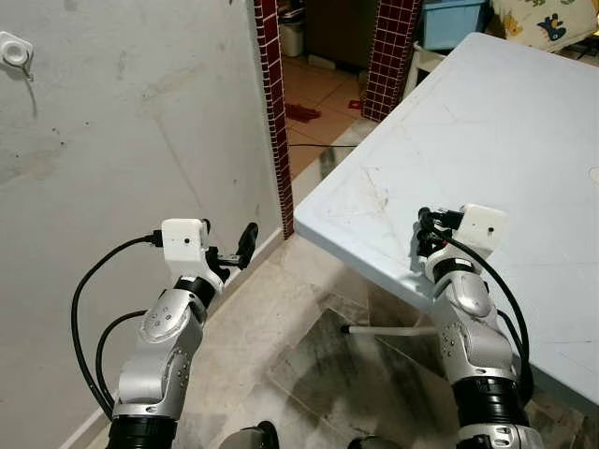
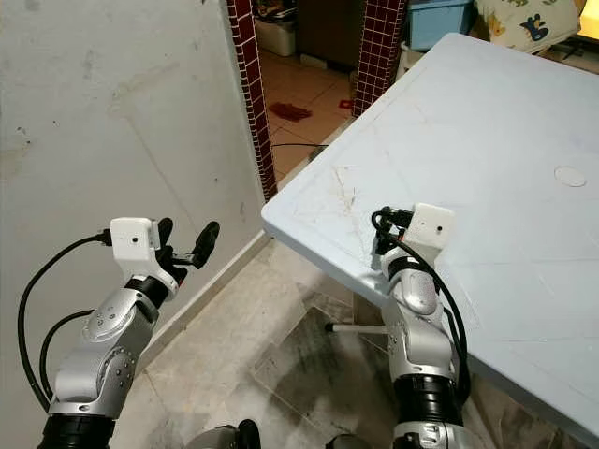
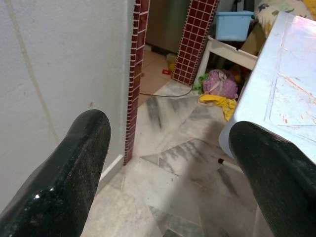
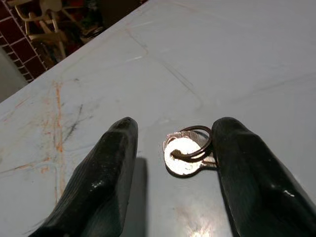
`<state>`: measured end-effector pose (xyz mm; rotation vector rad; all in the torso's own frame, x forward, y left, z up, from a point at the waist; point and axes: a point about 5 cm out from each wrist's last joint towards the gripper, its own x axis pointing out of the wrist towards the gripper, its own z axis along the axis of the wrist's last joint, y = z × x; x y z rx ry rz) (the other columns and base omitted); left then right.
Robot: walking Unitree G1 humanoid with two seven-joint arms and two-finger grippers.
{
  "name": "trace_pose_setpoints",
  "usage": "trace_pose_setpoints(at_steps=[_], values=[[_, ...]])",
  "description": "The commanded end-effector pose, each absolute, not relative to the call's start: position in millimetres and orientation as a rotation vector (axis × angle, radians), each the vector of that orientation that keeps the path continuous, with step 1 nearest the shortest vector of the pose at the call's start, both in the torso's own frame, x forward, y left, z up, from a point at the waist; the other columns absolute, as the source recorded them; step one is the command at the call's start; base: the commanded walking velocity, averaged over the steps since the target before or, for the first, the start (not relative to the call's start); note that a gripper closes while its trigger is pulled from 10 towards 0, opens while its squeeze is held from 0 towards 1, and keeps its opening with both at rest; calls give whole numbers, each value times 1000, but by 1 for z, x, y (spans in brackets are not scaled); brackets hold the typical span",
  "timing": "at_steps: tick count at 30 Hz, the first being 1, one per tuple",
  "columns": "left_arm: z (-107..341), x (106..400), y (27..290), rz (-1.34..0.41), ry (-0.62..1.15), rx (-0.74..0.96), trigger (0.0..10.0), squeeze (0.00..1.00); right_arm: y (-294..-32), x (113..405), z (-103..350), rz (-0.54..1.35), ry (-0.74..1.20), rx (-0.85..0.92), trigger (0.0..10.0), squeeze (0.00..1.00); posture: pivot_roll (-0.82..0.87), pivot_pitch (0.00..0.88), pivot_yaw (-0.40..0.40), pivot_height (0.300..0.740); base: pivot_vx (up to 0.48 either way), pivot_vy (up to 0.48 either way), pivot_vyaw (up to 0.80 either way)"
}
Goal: Hang keys on a hook
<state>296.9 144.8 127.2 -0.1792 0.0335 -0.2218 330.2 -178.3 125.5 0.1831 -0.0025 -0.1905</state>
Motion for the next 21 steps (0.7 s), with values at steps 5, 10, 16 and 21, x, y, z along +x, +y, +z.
trace_pose_setpoints(at_steps=[5,10,16,21], values=[[129,295,148,-222,28,-158,10000,0,-178,332,127,-199,-14,201,0,0,-13,167,85,740,0,0,0],[129,295,148,-224,28,-156,10000,0,-179,332,127,-202,-22,204,0,0,-14,166,85,740,0,0,0],[129,296,147,-223,26,-156,10000,0,-180,333,127,-205,-27,202,0,0,-14,165,85,740,0,0,0],[129,296,147,-222,25,-156,10000,0,-181,333,128,-208,-30,202,0,0,-15,164,85,740,0,0,0]])
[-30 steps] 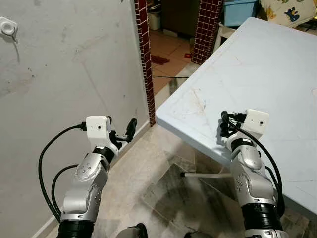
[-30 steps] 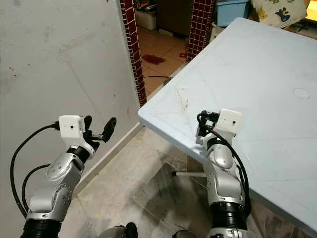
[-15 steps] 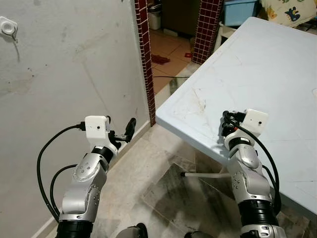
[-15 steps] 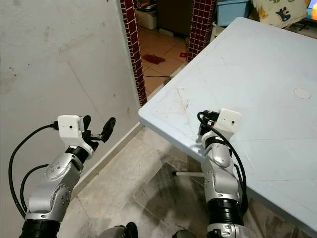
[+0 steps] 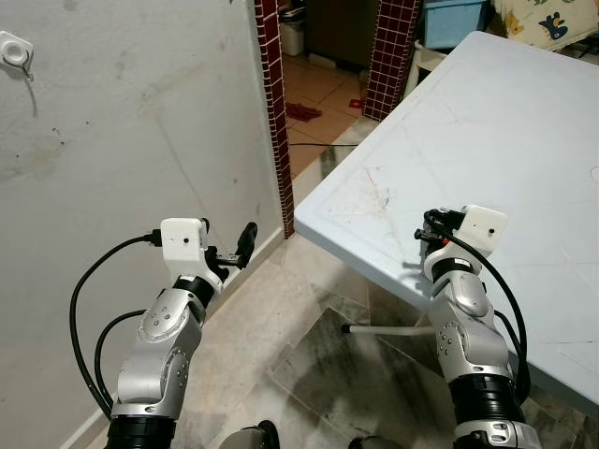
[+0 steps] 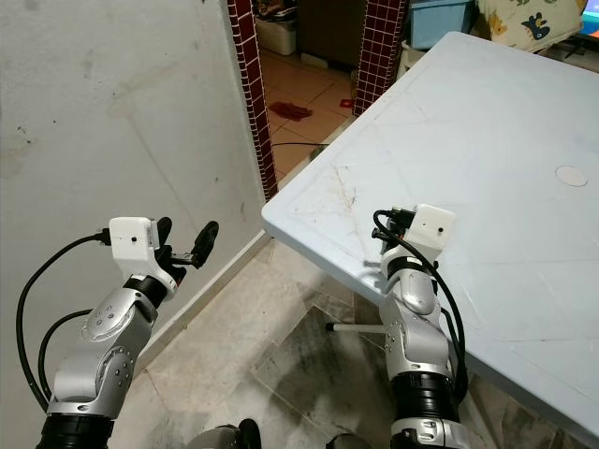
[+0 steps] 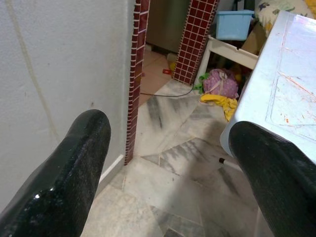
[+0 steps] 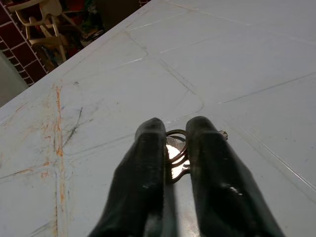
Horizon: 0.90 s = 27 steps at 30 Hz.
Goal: Hang keys on a hook
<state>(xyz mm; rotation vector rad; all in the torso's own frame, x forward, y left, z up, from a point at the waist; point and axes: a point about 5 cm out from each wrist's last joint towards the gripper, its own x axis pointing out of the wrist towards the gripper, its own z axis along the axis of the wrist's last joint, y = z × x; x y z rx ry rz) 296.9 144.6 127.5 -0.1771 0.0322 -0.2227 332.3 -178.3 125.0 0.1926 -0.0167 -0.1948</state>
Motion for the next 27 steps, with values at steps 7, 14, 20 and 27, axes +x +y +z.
trace_pose_setpoints(at_steps=[7,14,20,27], values=[[130,297,147,-221,23,-156,10000,0,-184,334,130,-210,-45,187,0,0,-15,162,84,740,0,0,0],[131,297,148,-211,13,-157,10000,0,-192,334,168,-185,-227,4,0,0,-18,160,83,740,0,0,0],[130,298,146,-215,14,-158,10000,0,-193,333,170,-186,-234,-5,0,0,-27,157,85,740,0,0,0],[131,298,146,-220,10,-158,10000,0,-181,322,162,-162,-201,-11,10000,1000,-26,159,90,740,0,0,0]])
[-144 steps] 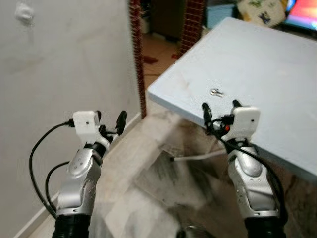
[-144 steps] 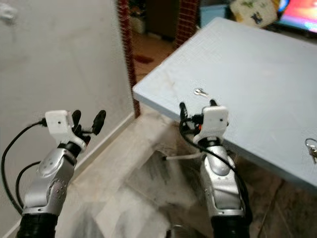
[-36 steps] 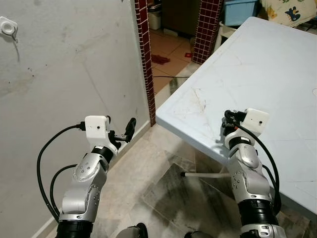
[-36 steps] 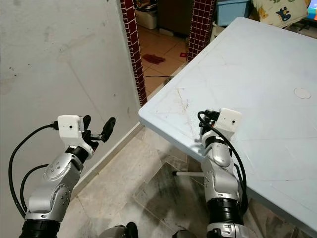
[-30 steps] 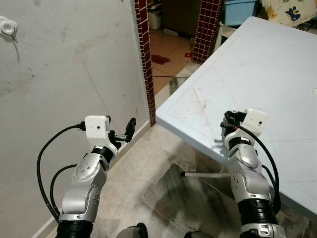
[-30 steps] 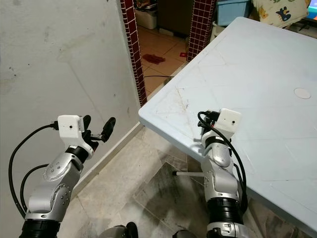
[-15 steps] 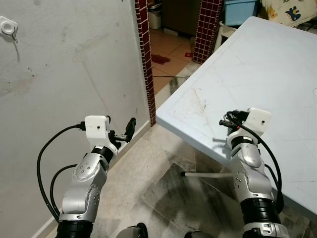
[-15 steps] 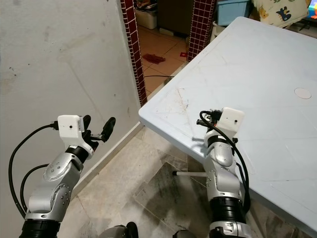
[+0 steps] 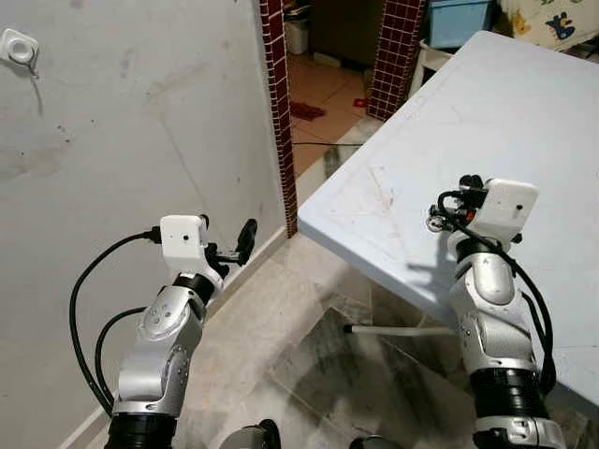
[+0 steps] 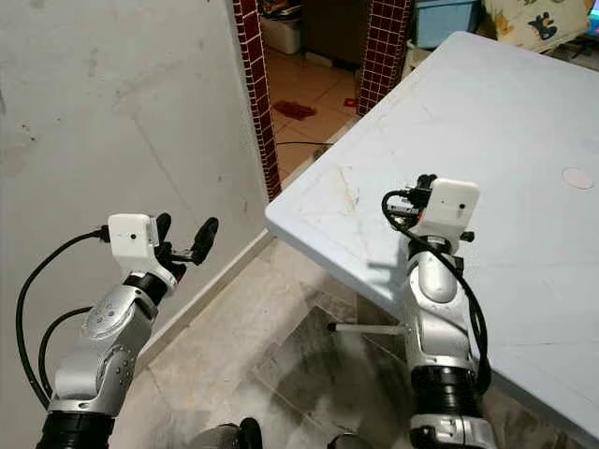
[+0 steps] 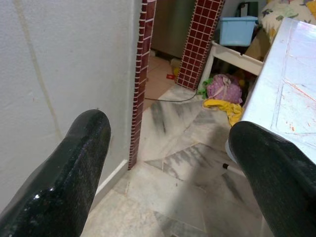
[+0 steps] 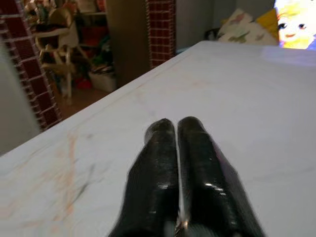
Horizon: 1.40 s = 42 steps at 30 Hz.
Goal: Hang keys on a hook
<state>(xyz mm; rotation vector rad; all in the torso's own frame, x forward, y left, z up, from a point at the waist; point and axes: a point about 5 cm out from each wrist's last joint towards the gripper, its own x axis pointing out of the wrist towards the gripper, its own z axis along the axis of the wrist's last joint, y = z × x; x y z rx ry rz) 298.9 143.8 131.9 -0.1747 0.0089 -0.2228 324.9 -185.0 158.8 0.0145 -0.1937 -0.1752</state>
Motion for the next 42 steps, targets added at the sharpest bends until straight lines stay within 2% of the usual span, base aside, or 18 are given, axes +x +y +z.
trace_pose_setpoints(at_steps=[1,10,14,21,42], values=[[131,298,146,-220,11,-158,10000,0,-179,321,162,-153,-202,-15,10000,1000,-26,159,90,740,0,0,0],[132,299,147,-227,11,-150,10000,0,-178,300,143,-182,-132,-9,10000,1000,-30,163,101,740,0,0,0],[131,298,146,-233,13,-148,10000,0,-181,297,135,-227,-92,88,10000,1000,-31,165,105,740,0,0,0],[131,299,146,-237,11,-144,10000,0,-179,295,131,-235,-73,80,10000,1000,-28,164,104,740,0,0,0],[131,298,147,-233,11,-139,10000,0,-176,320,132,-184,-64,91,10000,1000,-14,163,102,740,0,0,0]])
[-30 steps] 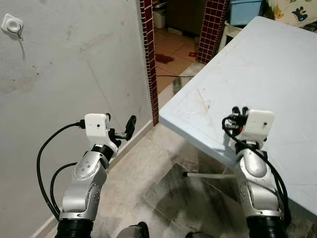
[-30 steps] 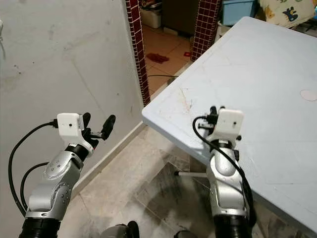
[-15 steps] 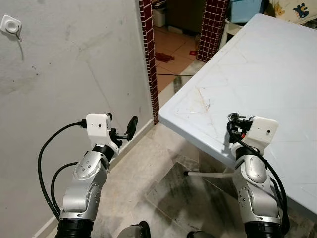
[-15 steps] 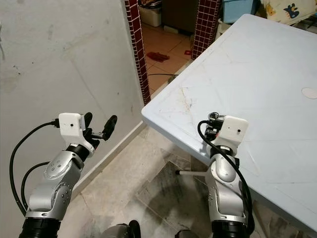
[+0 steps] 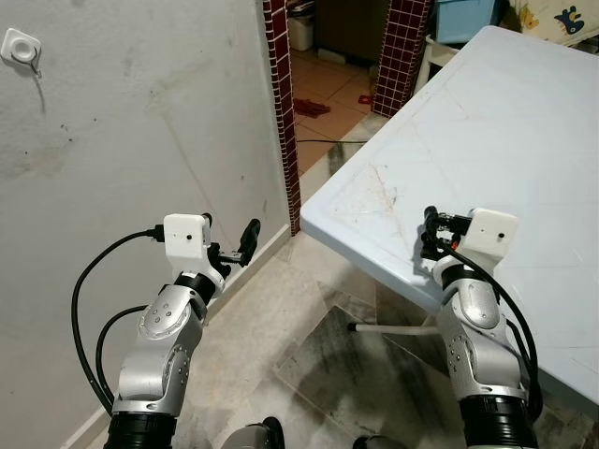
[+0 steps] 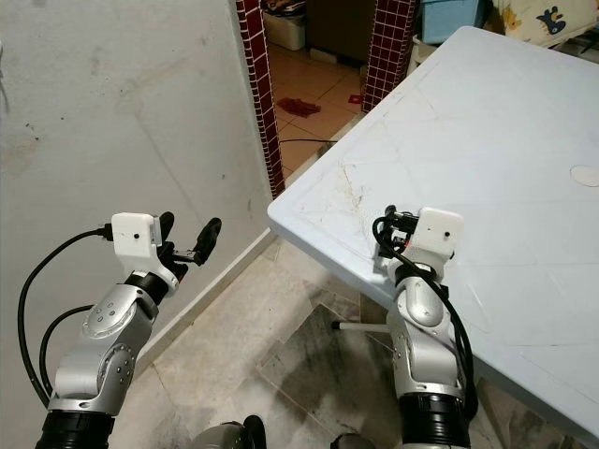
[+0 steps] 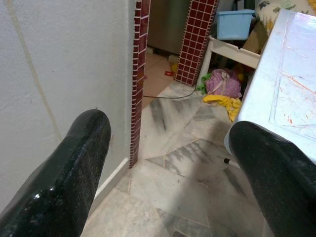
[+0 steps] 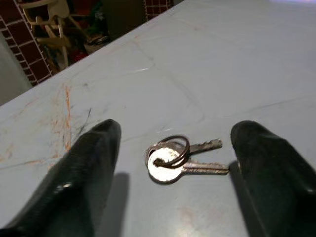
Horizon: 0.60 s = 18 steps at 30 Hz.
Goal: Hang keys on a hook
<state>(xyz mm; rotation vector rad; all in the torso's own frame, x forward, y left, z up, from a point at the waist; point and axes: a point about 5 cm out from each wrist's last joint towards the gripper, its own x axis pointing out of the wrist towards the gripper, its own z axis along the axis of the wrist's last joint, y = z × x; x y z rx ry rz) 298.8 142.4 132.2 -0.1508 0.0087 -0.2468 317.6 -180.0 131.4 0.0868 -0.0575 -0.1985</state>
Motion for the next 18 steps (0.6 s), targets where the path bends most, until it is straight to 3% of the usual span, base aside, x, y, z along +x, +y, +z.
trace_pose_setpoints(at_steps=[1,9,10,11,18], values=[[131,298,147,-233,11,-138,10000,0,-176,320,133,-184,-64,92,10000,1000,-14,163,102,740,0,0,0],[131,296,147,-233,12,-139,10000,0,-171,326,133,-146,-69,92,10000,973,-13,168,100,740,0,0,0],[131,296,147,-233,12,-139,10000,0,-170,327,134,-145,-70,88,10000,620,-13,168,100,740,0,0,0],[131,296,147,-233,13,-139,10000,0,-170,327,134,-144,-70,88,10000,0,-12,170,98,740,0,0,0],[130,295,147,-229,14,-140,10000,0,-167,330,132,-139,-67,89,10000,0,-8,171,98,740,0,0,0]])
